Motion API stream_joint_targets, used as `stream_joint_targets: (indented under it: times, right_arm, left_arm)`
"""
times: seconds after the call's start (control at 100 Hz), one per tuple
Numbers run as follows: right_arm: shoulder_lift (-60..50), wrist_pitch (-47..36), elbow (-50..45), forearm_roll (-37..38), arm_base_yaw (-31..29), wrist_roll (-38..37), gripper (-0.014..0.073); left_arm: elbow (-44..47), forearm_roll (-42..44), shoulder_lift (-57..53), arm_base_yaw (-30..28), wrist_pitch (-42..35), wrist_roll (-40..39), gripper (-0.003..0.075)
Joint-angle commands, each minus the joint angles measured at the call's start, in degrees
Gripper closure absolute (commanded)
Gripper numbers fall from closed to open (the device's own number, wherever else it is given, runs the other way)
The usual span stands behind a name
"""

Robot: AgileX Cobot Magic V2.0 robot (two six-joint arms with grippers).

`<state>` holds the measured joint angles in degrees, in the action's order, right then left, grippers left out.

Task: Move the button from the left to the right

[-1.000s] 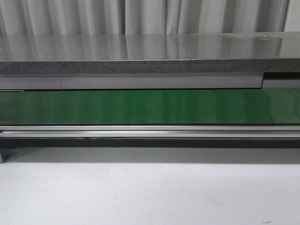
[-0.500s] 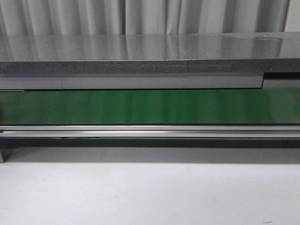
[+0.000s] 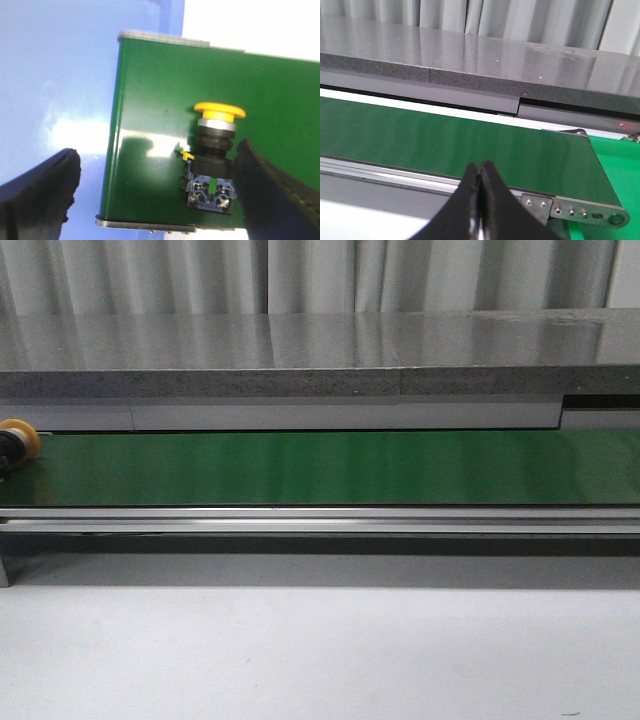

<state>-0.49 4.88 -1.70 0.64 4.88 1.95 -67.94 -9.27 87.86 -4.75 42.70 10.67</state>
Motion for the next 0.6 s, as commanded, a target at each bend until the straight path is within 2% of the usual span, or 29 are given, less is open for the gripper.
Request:
stream_joint_targets:
  times: [0.0, 0.4, 0.59]
  right_arm:
    - [-0.98, -4.88, 0.03, 0.57, -0.1, -0.03, 0.0662]
    - [-0.98, -4.88, 0.03, 0.57, -0.1, -0.03, 0.0662]
    - [-0.98, -4.88, 0.03, 0.57, -0.1, -0.03, 0.0662]
  left_arm:
    - [0.96, -1.48, -6.99, 1.38, -4.99, 1.07, 0.0129]
    - [25.4, -2.29, -37.59, 8.67, -22.64, 1.58, 0.013]
    - [36.89, -3.05, -54.58, 9.19, -26.5, 1.58, 0.013]
